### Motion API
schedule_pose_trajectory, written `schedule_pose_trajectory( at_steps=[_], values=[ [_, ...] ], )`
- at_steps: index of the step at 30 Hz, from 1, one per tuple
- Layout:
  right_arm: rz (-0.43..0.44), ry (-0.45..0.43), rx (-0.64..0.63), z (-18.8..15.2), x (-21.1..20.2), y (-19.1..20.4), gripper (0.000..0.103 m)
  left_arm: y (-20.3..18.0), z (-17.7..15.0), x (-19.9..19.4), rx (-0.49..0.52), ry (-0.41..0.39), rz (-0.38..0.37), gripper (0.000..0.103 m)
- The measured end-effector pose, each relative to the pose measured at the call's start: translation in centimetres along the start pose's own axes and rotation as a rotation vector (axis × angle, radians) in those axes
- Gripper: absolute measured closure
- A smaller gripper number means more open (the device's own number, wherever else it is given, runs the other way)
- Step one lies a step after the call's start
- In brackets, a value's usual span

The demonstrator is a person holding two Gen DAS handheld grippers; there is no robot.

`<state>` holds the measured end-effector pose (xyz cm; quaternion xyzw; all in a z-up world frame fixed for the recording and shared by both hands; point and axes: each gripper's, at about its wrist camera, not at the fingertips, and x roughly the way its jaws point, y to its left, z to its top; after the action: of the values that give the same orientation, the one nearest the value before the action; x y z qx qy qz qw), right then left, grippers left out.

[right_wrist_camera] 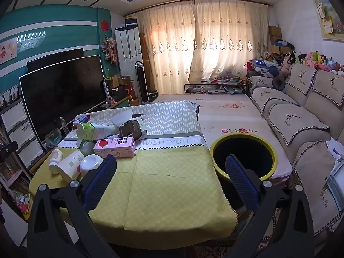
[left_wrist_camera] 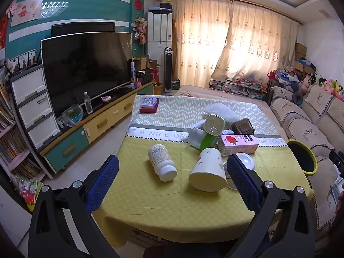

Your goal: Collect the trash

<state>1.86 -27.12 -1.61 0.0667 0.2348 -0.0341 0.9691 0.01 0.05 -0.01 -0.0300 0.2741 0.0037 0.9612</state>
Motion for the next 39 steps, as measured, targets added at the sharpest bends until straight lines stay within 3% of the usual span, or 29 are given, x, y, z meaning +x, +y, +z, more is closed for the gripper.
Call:
schedule_pose_trajectory(
  at_steps=[6, 39],
  values=[
    [0.003, 0.003, 0.0, -0.2, 0.3, 0.0, 0.006, -0.8, 0.2, -0.5, 0.043, -0.017, -0.004, 0.004],
    [-0.001, 0.021, -0.005, -0.4, 0.7, -0.1, 0.006, -1.4, 0.2, -0.5, 0.047, -0.025, -0.019, 0.004]
  ],
)
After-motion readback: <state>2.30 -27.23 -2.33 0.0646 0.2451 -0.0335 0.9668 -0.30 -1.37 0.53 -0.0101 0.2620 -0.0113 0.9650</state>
